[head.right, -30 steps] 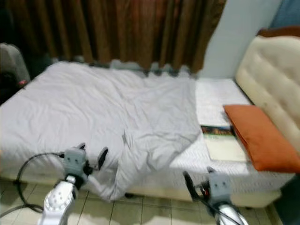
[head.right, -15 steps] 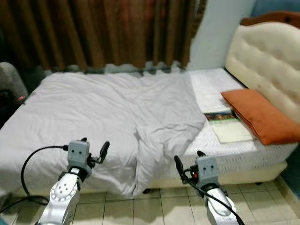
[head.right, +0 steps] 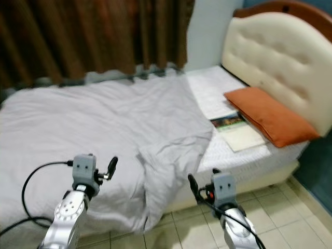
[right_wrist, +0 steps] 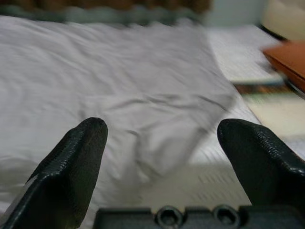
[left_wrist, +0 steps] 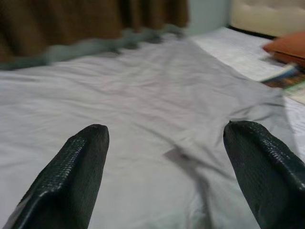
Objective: Clean up the room
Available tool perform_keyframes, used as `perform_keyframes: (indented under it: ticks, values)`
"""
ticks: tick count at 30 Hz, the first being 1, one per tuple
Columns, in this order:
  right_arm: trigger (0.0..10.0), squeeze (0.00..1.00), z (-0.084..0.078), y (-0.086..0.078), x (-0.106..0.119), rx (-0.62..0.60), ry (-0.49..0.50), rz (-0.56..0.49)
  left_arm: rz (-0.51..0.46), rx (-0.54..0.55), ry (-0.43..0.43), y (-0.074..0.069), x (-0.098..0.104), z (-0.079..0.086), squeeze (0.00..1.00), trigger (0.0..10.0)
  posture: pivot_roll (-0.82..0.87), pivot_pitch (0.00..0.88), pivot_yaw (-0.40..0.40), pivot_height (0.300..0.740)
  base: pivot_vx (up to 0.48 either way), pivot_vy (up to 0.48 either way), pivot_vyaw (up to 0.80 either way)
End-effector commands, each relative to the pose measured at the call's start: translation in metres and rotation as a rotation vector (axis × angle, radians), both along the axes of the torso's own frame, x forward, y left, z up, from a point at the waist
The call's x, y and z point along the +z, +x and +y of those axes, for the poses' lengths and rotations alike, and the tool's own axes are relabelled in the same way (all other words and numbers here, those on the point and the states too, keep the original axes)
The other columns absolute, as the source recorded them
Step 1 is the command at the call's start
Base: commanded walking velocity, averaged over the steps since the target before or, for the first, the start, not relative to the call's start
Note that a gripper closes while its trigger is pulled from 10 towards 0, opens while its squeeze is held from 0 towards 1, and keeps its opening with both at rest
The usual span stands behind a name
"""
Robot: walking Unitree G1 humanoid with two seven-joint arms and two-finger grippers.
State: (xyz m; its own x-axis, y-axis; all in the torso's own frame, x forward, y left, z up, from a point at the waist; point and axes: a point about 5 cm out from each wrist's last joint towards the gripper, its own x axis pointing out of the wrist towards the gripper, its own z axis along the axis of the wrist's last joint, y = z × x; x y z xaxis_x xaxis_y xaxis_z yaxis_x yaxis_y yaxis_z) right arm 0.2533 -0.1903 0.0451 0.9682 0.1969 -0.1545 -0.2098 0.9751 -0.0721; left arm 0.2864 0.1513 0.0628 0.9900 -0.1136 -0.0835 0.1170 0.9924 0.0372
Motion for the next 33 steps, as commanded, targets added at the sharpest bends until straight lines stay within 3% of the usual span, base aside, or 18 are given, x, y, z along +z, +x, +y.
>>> perform_keyframes:
  ticks: [1,12,19,26,33]
  values:
    - [10.0,0.00,-0.011,-0.001,0.000,-0.016,-0.029,0.007,0.013,-0.031,-0.028,0.003,0.000,-0.015,0.00,10.0,-0.07,0.009,0.005,0.740,0.375,0.300,-0.78]
    - [10.0,0.00,-0.011,-0.003,-0.001,-0.007,-0.025,0.015,0.038,-0.086,0.011,0.002,-0.004,-0.026,0.00,10.0,-0.08,0.024,0.003,0.740,0.373,0.302,-0.78]
    - [10.0,0.00,-0.007,-0.006,-0.003,0.022,-0.026,0.024,0.061,-0.102,0.043,0.003,-0.008,-0.033,0.00,10.0,-0.09,0.030,0.007,0.740,0.054,0.043,0.00]
    - [10.0,0.00,-0.006,-0.008,-0.002,0.030,-0.024,0.025,0.071,-0.034,-0.025,0.003,-0.010,-0.026,0.00,10.0,-0.09,0.035,0.009,0.740,0.340,-0.335,0.00]
    - [10.0,0.00,-0.004,-0.010,-0.003,0.081,-0.037,0.048,0.125,0.020,-0.018,0.001,-0.019,-0.022,0.00,10.0,-0.10,0.057,0.001,0.740,0.355,-0.319,0.14]
